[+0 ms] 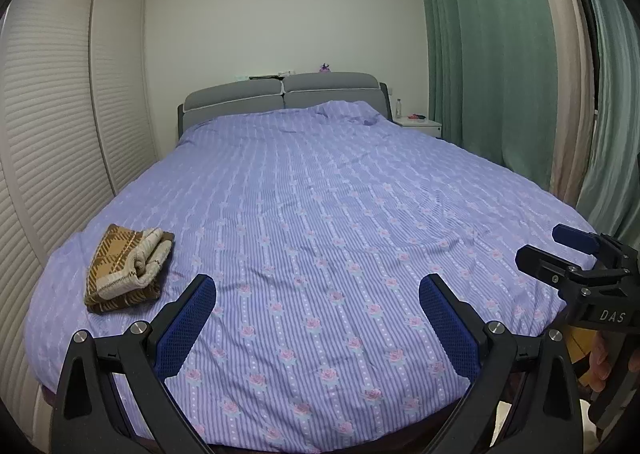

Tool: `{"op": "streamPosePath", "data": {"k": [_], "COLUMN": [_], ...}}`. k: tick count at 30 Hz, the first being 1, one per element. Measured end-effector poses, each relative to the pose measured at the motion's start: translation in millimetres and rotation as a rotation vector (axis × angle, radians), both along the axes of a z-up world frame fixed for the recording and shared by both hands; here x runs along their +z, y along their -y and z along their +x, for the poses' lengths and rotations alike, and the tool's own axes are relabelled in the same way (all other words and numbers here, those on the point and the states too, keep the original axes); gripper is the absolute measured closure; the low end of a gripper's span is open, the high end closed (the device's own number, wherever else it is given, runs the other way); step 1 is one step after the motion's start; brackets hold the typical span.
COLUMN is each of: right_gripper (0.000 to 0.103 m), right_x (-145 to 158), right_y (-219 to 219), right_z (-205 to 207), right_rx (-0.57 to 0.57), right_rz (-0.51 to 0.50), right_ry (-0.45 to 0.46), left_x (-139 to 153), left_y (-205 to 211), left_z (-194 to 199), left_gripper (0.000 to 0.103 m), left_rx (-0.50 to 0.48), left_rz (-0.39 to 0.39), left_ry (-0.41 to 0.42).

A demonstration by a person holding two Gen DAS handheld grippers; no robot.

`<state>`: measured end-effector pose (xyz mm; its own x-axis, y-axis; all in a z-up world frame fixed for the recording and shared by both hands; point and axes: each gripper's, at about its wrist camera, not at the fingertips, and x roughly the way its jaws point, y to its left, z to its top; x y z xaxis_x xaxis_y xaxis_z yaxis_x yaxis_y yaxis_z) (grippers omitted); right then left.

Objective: Fold small clothes

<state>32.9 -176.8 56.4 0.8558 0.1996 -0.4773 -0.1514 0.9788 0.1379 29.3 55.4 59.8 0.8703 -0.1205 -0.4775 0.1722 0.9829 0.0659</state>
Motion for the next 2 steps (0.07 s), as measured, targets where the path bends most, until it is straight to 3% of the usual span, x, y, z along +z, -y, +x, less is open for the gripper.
{"op": "streamPosePath", "data": {"k": [2], "right_gripper": [0.003], "right_x": [0.5], "right_y": [0.0], "right_z": [-0.5], "right_rx": [0.002], "right_rz": [-0.001], "right_ry": [0.001], "left_x": [0.2], "left_y": [-0.2], "left_z": [0.0], "left_gripper": [0.0], "left_rx": [0.004], "left_rz": [0.003], "left_ry": [0.003]}}
